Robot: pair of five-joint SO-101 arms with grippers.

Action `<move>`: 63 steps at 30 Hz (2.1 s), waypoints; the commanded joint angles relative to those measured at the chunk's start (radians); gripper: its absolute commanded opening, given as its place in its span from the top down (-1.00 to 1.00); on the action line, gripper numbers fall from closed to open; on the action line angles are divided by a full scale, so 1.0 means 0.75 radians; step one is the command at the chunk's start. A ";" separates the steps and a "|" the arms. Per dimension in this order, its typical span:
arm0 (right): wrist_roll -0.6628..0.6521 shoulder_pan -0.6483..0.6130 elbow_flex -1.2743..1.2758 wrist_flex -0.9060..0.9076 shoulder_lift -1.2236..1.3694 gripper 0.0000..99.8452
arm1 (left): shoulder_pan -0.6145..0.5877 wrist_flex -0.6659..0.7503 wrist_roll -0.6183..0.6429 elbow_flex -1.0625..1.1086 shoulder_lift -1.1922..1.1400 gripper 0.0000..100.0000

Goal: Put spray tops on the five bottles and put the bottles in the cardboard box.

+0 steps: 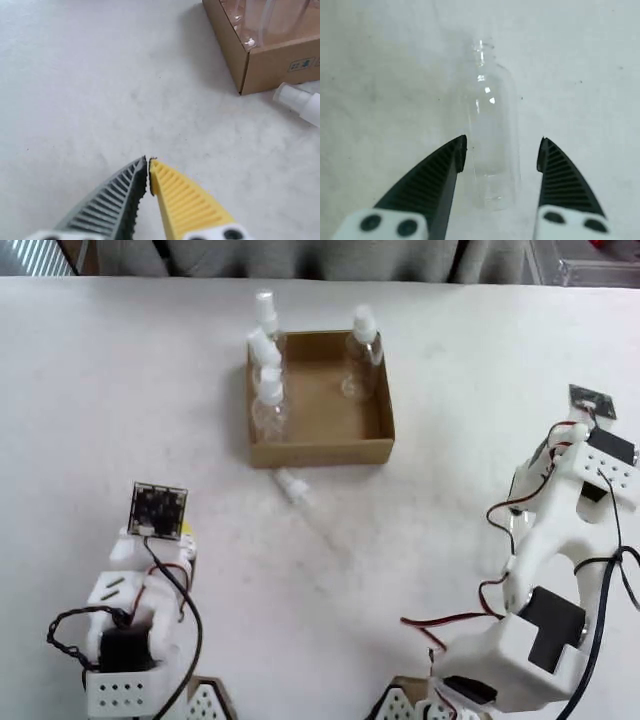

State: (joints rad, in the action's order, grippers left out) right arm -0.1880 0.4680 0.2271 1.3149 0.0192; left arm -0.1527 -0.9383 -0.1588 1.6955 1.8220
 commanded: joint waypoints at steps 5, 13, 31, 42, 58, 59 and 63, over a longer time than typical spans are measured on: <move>0.047 -0.050 -0.002 -0.077 -0.052 0.61 | -0.011 -0.006 -0.016 -0.004 0.007 0.96; 0.110 -0.089 -0.002 -0.105 -0.052 0.61 | -0.011 -0.006 -0.016 -0.004 0.007 0.96; 0.119 -0.069 0.231 -0.400 -0.050 0.61 | -0.011 -0.006 -0.016 -0.004 0.007 0.96; 0.039 -0.069 0.149 -0.390 0.130 0.56 | -0.011 -0.006 -0.016 -0.004 0.007 0.96; 0.018 -0.056 0.000 -0.189 0.228 0.55 | -0.011 -0.002 -0.016 -0.004 0.007 0.96; 0.014 -0.056 0.000 -0.187 0.220 0.55 | -0.011 -0.002 -0.016 -0.004 0.007 0.96; 0.008 -0.052 0.000 -0.173 0.165 0.55 | -0.011 -0.002 -0.016 -0.004 0.007 0.96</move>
State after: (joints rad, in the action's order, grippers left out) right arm -0.1711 0.4219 0.2793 1.1646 0.2048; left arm -0.1527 -0.9383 -0.1588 1.6955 1.8220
